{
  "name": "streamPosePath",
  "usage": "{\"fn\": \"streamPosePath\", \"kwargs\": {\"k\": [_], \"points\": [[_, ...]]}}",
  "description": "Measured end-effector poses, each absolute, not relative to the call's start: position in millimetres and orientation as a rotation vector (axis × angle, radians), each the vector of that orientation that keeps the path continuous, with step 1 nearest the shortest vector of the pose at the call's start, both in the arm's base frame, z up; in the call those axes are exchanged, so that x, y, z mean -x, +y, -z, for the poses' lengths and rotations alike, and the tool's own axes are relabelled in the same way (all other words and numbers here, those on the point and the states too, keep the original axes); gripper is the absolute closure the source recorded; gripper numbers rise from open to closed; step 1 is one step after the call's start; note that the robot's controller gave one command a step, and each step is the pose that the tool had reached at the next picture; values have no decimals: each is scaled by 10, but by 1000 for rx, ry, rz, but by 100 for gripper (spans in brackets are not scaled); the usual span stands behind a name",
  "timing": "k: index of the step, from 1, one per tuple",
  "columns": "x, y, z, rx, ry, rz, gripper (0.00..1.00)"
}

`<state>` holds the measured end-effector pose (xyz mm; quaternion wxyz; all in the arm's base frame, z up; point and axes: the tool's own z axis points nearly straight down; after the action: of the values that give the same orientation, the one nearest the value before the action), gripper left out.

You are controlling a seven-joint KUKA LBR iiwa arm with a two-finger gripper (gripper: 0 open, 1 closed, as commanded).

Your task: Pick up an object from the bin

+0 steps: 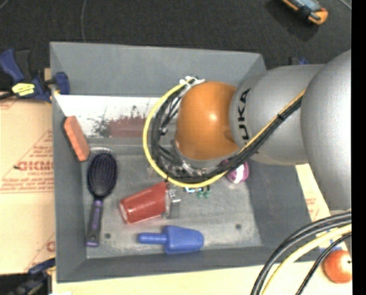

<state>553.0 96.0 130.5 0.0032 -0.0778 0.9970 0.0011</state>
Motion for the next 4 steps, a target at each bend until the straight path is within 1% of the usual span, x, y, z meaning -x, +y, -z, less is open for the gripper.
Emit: {"fn": "streamPosePath", "kwargs": {"k": [1, 2, 3, 4], "points": [[-5232, 1217, -702, 602, 3073, -8, 100], [-5232, 1217, -702, 600, 3073, -9, 100], [-5061, 1235, -1052, 575, 3077, -11, 100], [-5112, 1251, -1096, 593, 3075, -9, 100]]}}
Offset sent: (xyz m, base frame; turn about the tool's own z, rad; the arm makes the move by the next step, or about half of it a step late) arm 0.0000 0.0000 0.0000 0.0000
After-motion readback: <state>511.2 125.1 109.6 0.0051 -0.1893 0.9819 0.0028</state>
